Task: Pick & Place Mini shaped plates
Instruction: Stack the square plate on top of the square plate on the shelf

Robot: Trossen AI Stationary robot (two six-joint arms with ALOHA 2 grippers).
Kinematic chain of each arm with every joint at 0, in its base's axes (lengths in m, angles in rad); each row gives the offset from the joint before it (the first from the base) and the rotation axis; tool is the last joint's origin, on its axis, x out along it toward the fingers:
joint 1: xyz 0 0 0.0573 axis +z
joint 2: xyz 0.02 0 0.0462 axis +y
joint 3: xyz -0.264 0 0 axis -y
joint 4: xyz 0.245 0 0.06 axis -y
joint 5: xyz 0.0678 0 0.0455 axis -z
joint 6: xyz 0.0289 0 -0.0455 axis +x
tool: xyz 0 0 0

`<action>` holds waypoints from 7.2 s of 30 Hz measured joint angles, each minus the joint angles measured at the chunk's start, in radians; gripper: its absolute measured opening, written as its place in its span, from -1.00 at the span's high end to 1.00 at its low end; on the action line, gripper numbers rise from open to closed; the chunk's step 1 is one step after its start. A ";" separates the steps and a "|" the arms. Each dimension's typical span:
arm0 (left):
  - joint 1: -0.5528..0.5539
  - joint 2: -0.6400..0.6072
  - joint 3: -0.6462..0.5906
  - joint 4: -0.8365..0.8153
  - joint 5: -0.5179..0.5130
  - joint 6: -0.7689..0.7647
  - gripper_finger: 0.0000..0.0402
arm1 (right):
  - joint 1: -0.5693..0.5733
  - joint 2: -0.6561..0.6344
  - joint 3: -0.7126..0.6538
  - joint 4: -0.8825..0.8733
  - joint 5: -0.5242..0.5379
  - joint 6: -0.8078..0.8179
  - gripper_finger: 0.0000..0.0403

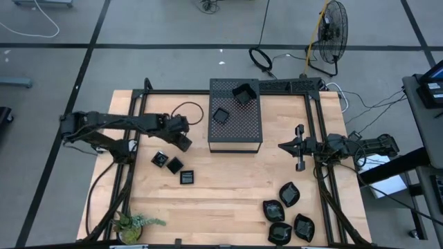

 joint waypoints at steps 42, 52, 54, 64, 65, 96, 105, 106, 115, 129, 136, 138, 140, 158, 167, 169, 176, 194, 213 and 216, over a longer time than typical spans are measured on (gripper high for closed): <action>0.094 0.046 0.596 0.266 0.152 0.275 0.98 | 0.000 0.000 0.000 0.000 0.000 0.000 1.00; 0.183 0.255 0.764 -0.005 0.159 0.323 0.96 | 0.000 0.000 0.000 0.000 0.000 0.000 1.00; 0.190 0.282 0.764 -0.037 0.175 0.328 0.96 | 0.000 0.000 0.000 -0.001 0.000 0.000 1.00; 0.164 0.365 0.764 -0.039 0.194 0.328 0.98 | 0.000 0.000 0.000 -0.001 0.000 0.000 1.00; 0.162 0.368 0.764 -0.036 0.193 0.328 0.98 | 0.000 0.000 0.000 -0.001 0.000 0.000 1.00; 0.142 0.369 0.764 -0.029 0.150 0.367 0.87 | 0.000 0.000 0.000 -0.001 0.000 0.000 1.00; 0.136 0.293 0.763 -0.090 0.155 0.367 0.87 | 0.000 0.000 0.000 -0.001 0.000 0.000 1.00; 0.131 0.274 0.763 -0.117 0.162 0.367 0.87 | 0.000 0.000 0.000 -0.001 0.000 0.000 1.00; 0.013 0.105 0.763 -0.484 0.096 0.321 0.87 | 0.000 0.000 0.000 -0.001 0.000 0.000 1.00; -0.249 -0.055 0.470 -0.730 -0.304 -0.129 0.87 | 0.000 0.000 0.000 0.000 0.000 0.000 1.00; -0.284 -0.099 0.180 -0.706 -0.163 -0.392 0.87 | 0.000 0.000 0.000 0.000 0.000 0.000 1.00; -0.304 -0.099 0.098 -0.664 -0.099 -0.438 0.87 | 0.000 0.000 0.000 0.000 0.000 0.000 1.00; -0.323 -0.099 0.025 -0.598 -0.044 -0.457 0.87 | 0.000 0.000 0.000 0.000 0.000 0.000 1.00; -0.406 -0.099 -0.186 -0.221 -0.052 -0.590 0.87 | 0.000 0.000 0.000 0.000 0.000 0.000 1.00; -0.405 -0.096 -0.244 -0.057 -0.061 -0.586 0.87 | 0.000 0.000 0.000 0.000 0.000 0.000 1.00; -0.405 -0.096 -0.247 -0.053 -0.061 -0.592 0.87 | 0.000 0.000 0.000 -0.001 0.000 0.000 1.00; -0.405 -0.096 -0.248 0.038 -0.118 -0.552 0.87 | 0.000 0.000 0.000 -0.001 0.000 0.000 1.00; -0.344 -0.126 -0.212 0.031 -0.094 -0.396 0.71 | 0.000 0.000 0.000 0.000 0.000 0.000 1.00; -0.344 -0.120 -0.216 -0.256 -0.105 -0.548 0.10 | 0.000 0.000 0.000 -0.001 0.000 0.000 1.00; -0.344 -0.118 -0.221 -0.262 -0.103 -0.539 0.10 | 0.000 0.000 0.000 -0.001 0.000 0.000 1.00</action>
